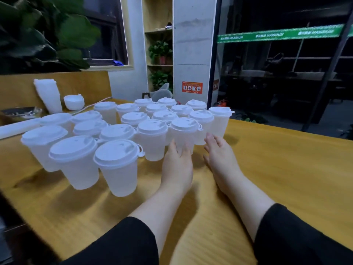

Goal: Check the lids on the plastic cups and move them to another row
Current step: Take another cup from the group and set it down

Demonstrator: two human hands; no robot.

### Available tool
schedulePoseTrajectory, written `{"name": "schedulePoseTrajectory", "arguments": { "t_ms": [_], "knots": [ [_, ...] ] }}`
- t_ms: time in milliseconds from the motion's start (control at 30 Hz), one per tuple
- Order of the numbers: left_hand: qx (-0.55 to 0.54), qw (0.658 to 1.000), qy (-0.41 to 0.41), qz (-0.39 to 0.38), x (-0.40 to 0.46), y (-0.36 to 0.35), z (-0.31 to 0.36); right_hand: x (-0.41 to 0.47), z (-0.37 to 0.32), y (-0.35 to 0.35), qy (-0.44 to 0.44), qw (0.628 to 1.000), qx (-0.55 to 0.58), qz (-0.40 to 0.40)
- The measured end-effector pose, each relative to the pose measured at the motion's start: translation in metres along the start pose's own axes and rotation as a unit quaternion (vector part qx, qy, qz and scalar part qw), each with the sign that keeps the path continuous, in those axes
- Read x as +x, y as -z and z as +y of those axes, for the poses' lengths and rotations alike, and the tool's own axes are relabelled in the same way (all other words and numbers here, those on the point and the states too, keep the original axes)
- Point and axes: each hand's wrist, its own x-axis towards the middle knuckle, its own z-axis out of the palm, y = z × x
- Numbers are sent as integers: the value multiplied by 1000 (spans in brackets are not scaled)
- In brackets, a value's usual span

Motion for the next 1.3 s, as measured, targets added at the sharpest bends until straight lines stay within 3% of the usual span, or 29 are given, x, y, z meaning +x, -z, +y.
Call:
{"name": "schedulePoseTrajectory", "arguments": {
  "t_ms": [167, 333, 533, 733, 1100, 1233, 1300],
  "knots": [
    [-29, 999, -34, -12, 22, -8, -8, 29, 3, -15, -1, 998, 18, -58],
    [-94, 995, -39, -16, 26, -5, -13, 27, -1, -9, -33, 995, 66, -64],
    [-140, 990, -7, -4, 2, -3, 12, -12, -17, 11, -16, 997, 48, -59],
    [-162, 985, 12, -49, -60, -44, 42, -77, -36, 90, 13, 1000, 14, 14],
    [-148, 969, 24, -194, -199, -135, 66, -194, -66, 262, -48, 991, -58, 108],
    [-128, 977, 7, -169, -204, -140, 73, -202, -64, 284, -68, 991, -28, 112],
    [-122, 983, -17, -134, -193, -142, 83, -199, -60, 292, -63, 985, -69, 144]
  ]
}}
